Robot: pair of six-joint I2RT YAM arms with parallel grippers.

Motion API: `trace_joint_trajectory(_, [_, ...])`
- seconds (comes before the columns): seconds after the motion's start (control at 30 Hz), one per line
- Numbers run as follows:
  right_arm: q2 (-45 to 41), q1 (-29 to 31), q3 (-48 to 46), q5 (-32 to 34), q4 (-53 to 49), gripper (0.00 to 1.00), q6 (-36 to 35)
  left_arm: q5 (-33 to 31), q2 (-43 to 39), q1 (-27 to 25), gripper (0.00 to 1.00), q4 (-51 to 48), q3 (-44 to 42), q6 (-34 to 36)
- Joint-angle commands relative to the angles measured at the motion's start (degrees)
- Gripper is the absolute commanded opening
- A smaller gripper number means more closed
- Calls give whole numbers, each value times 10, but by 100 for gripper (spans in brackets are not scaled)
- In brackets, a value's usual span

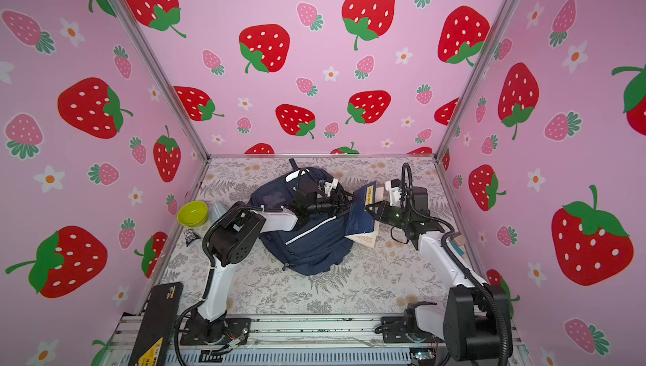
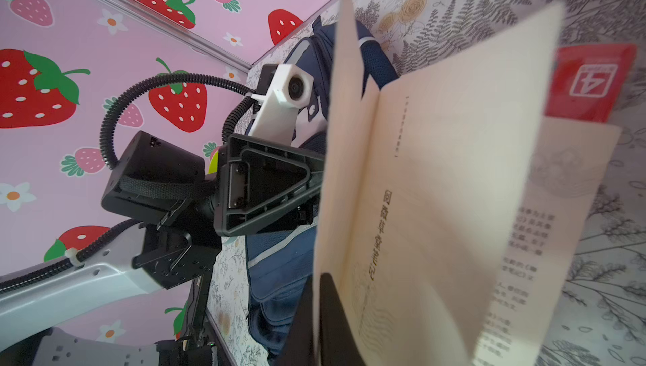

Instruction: Pack the student bag

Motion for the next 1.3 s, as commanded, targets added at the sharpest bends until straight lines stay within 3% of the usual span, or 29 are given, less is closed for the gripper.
trace_joint_trajectory(0.0, [14, 4, -16, -21, 65, 6, 14, 8, 14, -1, 74, 30, -4, -14])
trace_joint_trajectory(0.23, [25, 3, -45, -10, 75, 9, 6, 8, 32, -2, 65, 32, -5, -24])
trace_joint_trajectory(0.27, [25, 2, -48, -4, 72, 13, 3, 8, 33, -2, 63, 34, -4, -27])
trace_joint_trajectory(0.4, [14, -5, -55, 58, 28, 49, -11, 6, 39, -2, 55, 22, 0, -23])
trace_joint_trajectory(0.63, [31, -8, -67, 146, -29, 69, -38, 6, 51, -6, 53, 8, 1, -17])
trace_joint_trajectory(0.9, [46, -34, -107, 220, -53, 77, -34, 1, 46, -9, 59, -25, -10, 6])
trace_joint_trajectory(1.13, [49, -40, -116, 253, -60, 82, -48, -35, -10, -17, 69, -299, 39, 191])
trace_joint_trajectory(1.27, [76, -41, -117, 202, -21, 78, -54, -67, -19, -19, 72, -377, 49, 233])
